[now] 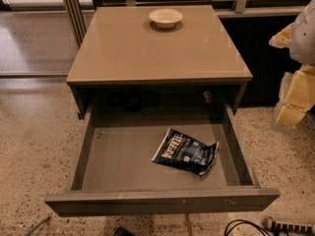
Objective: Pick blue chip bag from top drawer and place on counter
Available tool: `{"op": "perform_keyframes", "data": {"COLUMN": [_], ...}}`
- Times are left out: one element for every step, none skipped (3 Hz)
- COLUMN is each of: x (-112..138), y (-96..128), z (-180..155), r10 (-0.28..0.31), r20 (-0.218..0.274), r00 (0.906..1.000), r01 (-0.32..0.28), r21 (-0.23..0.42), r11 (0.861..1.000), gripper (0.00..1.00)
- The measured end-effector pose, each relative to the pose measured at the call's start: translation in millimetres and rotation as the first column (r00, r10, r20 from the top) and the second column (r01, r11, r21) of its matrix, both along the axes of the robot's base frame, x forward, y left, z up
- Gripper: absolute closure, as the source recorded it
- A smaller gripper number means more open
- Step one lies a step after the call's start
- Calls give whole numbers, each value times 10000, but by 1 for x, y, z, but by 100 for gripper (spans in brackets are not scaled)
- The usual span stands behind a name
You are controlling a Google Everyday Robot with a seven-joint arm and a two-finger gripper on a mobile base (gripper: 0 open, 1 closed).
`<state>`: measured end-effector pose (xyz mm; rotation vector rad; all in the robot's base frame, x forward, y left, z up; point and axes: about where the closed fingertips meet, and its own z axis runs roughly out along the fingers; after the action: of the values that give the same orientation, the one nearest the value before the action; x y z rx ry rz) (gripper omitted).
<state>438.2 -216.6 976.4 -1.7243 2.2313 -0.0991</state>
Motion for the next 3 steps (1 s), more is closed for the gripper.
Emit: {"op": "perform_keyframes", "data": {"x": [0,1,2], "y": [0,1,9], "z": [0,-2,-25], "r10": [0,-66,-220], "r20": [0,45,-119], "r00": [10000,10000,9997], "r01": [0,65,227], "r21": [0,116,660], "r11": [10000,9999,9976], "gripper": [0,0,0]}}
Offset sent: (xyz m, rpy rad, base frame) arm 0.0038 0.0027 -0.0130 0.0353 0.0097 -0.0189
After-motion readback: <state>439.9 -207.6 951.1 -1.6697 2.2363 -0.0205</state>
